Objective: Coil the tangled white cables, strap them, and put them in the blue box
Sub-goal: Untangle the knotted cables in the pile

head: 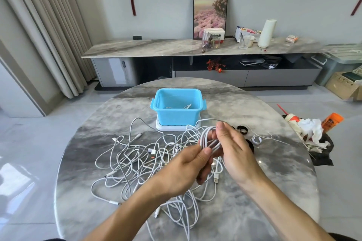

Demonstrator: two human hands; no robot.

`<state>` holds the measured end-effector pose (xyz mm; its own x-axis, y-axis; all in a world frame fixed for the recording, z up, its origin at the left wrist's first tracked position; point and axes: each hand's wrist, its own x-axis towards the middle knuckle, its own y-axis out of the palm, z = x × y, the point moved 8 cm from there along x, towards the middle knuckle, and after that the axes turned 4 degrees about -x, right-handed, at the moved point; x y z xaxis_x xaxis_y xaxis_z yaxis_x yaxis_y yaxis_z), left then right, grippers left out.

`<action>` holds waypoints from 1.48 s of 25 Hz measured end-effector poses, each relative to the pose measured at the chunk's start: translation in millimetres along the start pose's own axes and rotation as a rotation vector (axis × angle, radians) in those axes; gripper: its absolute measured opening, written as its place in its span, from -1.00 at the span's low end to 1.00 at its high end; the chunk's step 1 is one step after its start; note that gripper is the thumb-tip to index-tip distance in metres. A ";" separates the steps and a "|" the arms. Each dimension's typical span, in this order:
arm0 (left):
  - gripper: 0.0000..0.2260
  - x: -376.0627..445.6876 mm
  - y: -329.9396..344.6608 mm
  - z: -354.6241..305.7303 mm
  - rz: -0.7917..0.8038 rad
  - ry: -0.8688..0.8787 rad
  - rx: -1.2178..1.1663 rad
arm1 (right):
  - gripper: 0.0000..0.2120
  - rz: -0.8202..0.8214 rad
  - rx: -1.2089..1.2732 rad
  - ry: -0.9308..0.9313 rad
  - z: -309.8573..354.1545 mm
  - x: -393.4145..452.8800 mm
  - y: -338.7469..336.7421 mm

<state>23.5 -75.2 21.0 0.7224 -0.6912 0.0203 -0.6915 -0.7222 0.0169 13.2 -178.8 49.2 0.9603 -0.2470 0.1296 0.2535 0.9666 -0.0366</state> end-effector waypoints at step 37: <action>-0.71 -5.6 24.7 8.1 0.161 -0.201 -0.546 | -0.73 -0.046 0.410 0.159 -5.2 2.7 16.0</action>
<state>2.3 -89.3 13.3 0.5580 -0.8207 -0.1229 -0.6556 -0.5269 0.5409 20.4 -164.3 43.8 0.9631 -0.2669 -0.0331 0.2602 0.8934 0.3663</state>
